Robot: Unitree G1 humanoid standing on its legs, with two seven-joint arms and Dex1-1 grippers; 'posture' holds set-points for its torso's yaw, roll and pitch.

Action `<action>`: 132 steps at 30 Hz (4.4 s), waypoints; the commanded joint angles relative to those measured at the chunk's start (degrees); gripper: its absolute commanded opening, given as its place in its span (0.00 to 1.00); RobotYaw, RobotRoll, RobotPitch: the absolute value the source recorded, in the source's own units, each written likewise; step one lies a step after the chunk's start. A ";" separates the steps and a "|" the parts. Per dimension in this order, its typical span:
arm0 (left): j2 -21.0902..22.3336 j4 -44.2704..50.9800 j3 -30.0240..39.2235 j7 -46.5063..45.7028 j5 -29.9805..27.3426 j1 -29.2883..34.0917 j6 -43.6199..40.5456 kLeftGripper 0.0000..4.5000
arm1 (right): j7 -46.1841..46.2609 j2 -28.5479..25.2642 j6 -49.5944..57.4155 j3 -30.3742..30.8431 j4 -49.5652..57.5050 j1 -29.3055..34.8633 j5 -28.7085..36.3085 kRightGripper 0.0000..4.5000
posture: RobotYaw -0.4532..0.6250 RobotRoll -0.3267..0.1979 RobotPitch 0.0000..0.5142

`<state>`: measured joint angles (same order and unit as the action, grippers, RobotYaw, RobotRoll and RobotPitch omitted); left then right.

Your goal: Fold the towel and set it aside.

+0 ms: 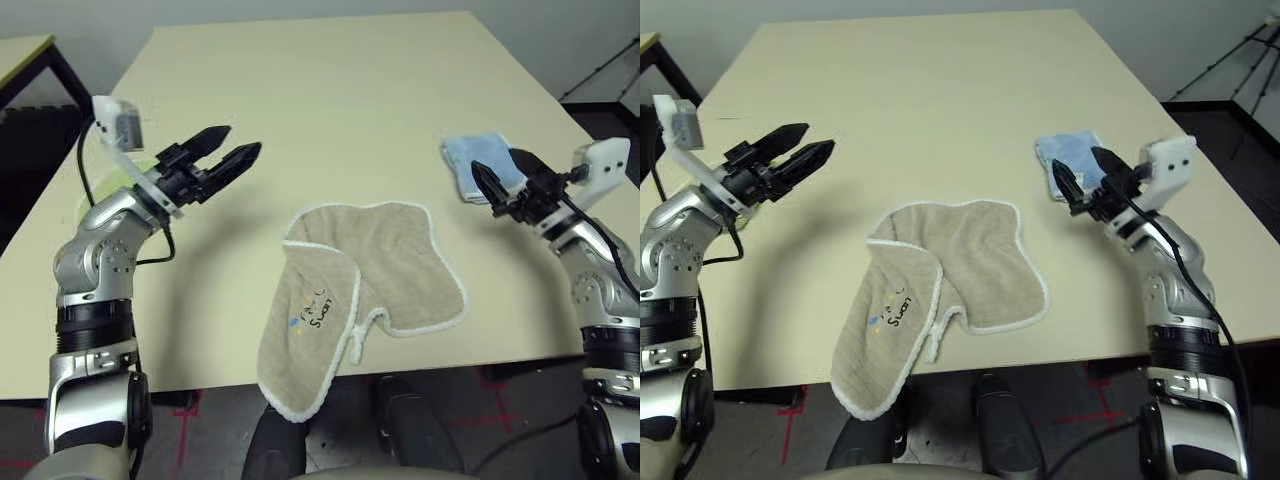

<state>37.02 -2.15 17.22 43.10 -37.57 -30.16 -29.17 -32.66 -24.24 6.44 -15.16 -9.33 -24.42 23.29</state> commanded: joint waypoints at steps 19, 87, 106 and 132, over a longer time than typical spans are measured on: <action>9.51 -27.72 -8.96 24.41 14.70 -3.66 14.06 0.99 | 0.15 0.15 1.47 0.82 0.76 1.39 -0.12 0.99 | 0.42 0.62 0.23; 5.49 -21.50 -12.19 38.01 15.63 -5.29 14.50 0.99 | -28.47 -21.14 53.01 31.31 -8.68 -30.40 -8.36 0.99 | 0.43 0.62 0.42; 6.00 -22.30 -12.97 39.42 15.54 -6.03 14.56 1.00 | -30.42 -11.97 46.43 35.69 -23.36 -37.31 -16.69 0.96 | 0.41 0.62 0.49; 8.26 -24.03 -12.12 38.99 15.58 -7.41 13.57 1.00 | -27.30 -11.48 28.09 26.08 -21.82 -38.00 -18.08 0.01 | 0.45 0.62 0.51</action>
<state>44.05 -25.40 4.44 81.87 -22.25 -37.51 -15.99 -60.70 -35.79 36.94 12.26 -32.78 -64.28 5.07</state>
